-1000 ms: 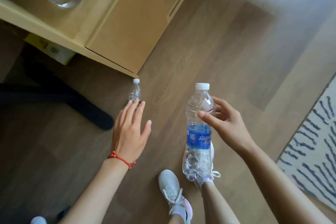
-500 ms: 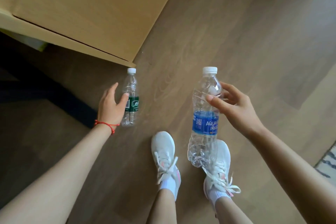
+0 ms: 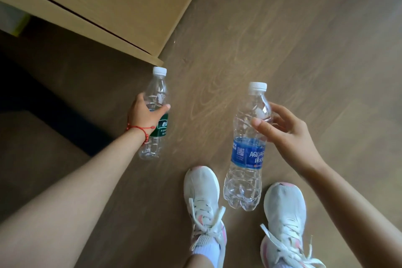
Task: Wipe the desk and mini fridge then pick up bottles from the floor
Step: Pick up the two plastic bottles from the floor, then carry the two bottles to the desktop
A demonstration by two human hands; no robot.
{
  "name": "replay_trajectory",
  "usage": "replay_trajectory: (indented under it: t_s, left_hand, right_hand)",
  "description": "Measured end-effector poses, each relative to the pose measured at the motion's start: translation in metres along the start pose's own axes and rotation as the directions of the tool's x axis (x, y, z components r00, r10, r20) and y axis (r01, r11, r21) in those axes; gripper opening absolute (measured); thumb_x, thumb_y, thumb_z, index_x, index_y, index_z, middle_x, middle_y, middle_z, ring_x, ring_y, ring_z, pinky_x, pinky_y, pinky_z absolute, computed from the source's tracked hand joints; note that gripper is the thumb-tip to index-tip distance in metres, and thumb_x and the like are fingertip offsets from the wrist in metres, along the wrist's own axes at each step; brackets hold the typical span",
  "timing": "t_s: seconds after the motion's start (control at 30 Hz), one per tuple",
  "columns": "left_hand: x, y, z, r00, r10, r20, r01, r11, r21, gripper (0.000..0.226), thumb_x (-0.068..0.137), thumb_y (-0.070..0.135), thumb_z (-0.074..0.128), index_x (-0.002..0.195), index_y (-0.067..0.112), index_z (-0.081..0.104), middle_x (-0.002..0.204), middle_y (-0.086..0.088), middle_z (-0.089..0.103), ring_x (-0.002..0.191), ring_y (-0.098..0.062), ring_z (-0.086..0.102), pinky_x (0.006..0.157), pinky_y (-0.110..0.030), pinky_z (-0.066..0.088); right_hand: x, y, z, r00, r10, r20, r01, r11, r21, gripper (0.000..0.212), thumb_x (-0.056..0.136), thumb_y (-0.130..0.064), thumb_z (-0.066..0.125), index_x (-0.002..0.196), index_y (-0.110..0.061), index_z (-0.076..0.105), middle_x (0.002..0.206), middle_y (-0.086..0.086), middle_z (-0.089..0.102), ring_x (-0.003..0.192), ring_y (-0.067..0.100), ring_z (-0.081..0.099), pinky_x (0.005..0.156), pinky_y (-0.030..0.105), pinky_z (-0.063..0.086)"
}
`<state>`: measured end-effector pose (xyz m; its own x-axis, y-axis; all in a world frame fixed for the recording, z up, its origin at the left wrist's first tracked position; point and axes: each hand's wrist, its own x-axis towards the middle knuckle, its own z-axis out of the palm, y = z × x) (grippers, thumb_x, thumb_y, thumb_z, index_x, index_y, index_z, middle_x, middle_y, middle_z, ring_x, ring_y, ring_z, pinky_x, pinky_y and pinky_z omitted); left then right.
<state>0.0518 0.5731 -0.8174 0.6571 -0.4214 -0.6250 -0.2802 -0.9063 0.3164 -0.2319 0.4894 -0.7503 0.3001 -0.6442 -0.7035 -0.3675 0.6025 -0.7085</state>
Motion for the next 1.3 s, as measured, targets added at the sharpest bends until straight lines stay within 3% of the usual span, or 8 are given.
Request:
replay_trajectory:
  t_s: [0.17, 0.43, 0.6, 0.73, 0.83, 1.03, 1.2, 1.3]
  left_hand:
    - [-0.016, 0.020, -0.001, 0.999, -0.046, -0.002, 0.045, 0.988, -0.144, 0.066, 0.072, 0.030, 0.076, 0.126, 0.009, 0.045, 0.111, -0.008, 0.060, 0.091, -0.018, 0.056, 0.074, -0.026, 0.042]
    - [-0.113, 0.074, -0.033, 0.982, -0.011, 0.190, 0.072, 0.945, -0.318, 0.053, 0.075, 0.023, 0.073, 0.121, 0.009, 0.051, 0.104, -0.002, 0.058, 0.078, -0.004, 0.056, 0.056, -0.011, 0.042]
    - [-0.185, 0.126, -0.069, 0.947, 0.030, 0.321, 0.113, 0.902, -0.417, 0.054, 0.066, 0.030, 0.078, 0.113, 0.016, 0.055, 0.103, -0.002, 0.063, 0.084, -0.007, 0.060, 0.065, -0.020, 0.043]
    - [-0.244, 0.177, -0.105, 0.923, 0.096, 0.374, 0.090, 0.888, -0.451, 0.045, 0.074, 0.019, 0.072, 0.115, 0.017, 0.054, 0.096, 0.004, 0.063, 0.082, -0.006, 0.061, 0.063, -0.016, 0.045]
    - [-0.290, 0.213, -0.137, 0.898, 0.173, 0.405, 0.034, 0.889, -0.457, 0.042, 0.075, 0.018, 0.070, 0.114, 0.020, 0.053, 0.093, 0.009, 0.061, 0.082, -0.004, 0.061, 0.060, -0.011, 0.047]
    - [-0.369, 0.282, -0.213, 0.873, 0.291, 0.392, -0.060, 0.860, -0.506, 0.043, 0.075, 0.014, 0.071, 0.115, 0.018, 0.055, 0.093, 0.010, 0.062, 0.083, -0.004, 0.061, 0.054, -0.007, 0.047]
    - [-0.426, 0.328, -0.272, 0.857, 0.357, 0.371, -0.102, 0.824, -0.558, 0.055, 0.067, 0.025, 0.078, 0.116, 0.022, 0.053, 0.097, 0.007, 0.061, 0.087, -0.005, 0.060, 0.058, -0.011, 0.048]
    - [-0.457, 0.347, -0.302, 0.842, 0.390, 0.373, -0.128, 0.816, -0.563, 0.063, 0.060, 0.035, 0.079, 0.116, 0.022, 0.053, 0.100, 0.002, 0.062, 0.089, -0.008, 0.060, 0.065, -0.019, 0.045]
  right_hand:
    - [-0.010, 0.005, -0.009, 1.000, 0.020, -0.001, -0.020, 1.000, -0.003, 0.059, 0.066, -0.040, 0.067, 0.121, -0.021, 0.057, 0.094, 0.005, 0.069, 0.080, 0.004, 0.067, 0.072, 0.021, 0.056]
    - [-0.068, -0.053, -0.037, 0.999, 0.033, -0.041, -0.030, 0.998, 0.057, 0.056, 0.066, -0.039, 0.066, 0.118, -0.021, 0.057, 0.089, 0.002, 0.068, 0.076, 0.001, 0.067, 0.066, 0.013, 0.052]
    - [-0.118, -0.105, -0.059, 0.995, 0.048, -0.087, -0.039, 0.993, 0.110, 0.061, 0.067, -0.041, 0.073, 0.121, -0.019, 0.058, 0.089, 0.004, 0.069, 0.081, 0.009, 0.067, 0.079, 0.029, 0.054]
    - [-0.166, -0.153, -0.082, 0.989, 0.058, -0.135, -0.034, 0.983, 0.180, 0.053, 0.073, -0.031, 0.071, 0.122, -0.019, 0.057, 0.086, 0.004, 0.066, 0.079, 0.009, 0.065, 0.077, 0.024, 0.055]
    - [-0.206, -0.193, -0.103, 0.984, 0.056, -0.170, -0.020, 0.978, 0.210, 0.062, 0.068, -0.035, 0.078, 0.124, -0.021, 0.056, 0.086, 0.002, 0.066, 0.079, 0.009, 0.065, 0.073, 0.021, 0.053]
    - [-0.285, -0.282, -0.145, 0.976, 0.018, -0.215, 0.029, 0.976, 0.215, 0.057, 0.076, -0.026, 0.074, 0.128, -0.018, 0.053, 0.091, 0.008, 0.066, 0.087, 0.017, 0.064, 0.085, 0.040, 0.052]
    - [-0.345, -0.351, -0.174, 0.968, -0.019, -0.249, 0.081, 0.968, 0.239, 0.046, 0.081, -0.020, 0.066, 0.126, -0.018, 0.055, 0.087, 0.002, 0.071, 0.079, 0.010, 0.068, 0.072, 0.027, 0.057]
    - [-0.380, -0.387, -0.181, 0.958, -0.040, -0.284, 0.120, 0.955, 0.270, 0.036, 0.083, -0.019, 0.064, 0.119, -0.018, 0.059, 0.081, -0.004, 0.073, 0.077, 0.014, 0.066, 0.078, 0.036, 0.056]
